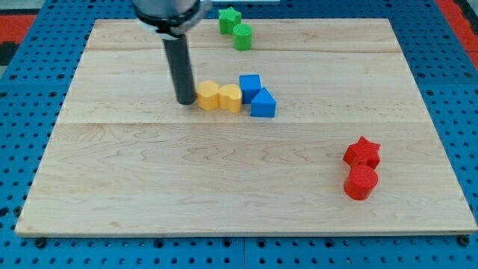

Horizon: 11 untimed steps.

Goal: Slide the red circle to right side of the red star

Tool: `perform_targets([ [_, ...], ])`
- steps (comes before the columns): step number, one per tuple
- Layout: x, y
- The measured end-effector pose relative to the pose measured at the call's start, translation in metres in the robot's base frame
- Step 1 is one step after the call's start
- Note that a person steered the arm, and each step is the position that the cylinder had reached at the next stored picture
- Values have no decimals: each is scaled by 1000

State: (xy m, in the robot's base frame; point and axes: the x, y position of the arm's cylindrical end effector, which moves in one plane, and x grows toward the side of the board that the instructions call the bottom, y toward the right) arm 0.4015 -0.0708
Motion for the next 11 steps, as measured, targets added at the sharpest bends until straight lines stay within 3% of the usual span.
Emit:
perform_targets([
  [4, 19, -7],
  [5, 60, -6],
  [6, 132, 48],
  [7, 154, 144],
  [9, 161, 263],
  [10, 161, 276],
  [11, 193, 251],
])
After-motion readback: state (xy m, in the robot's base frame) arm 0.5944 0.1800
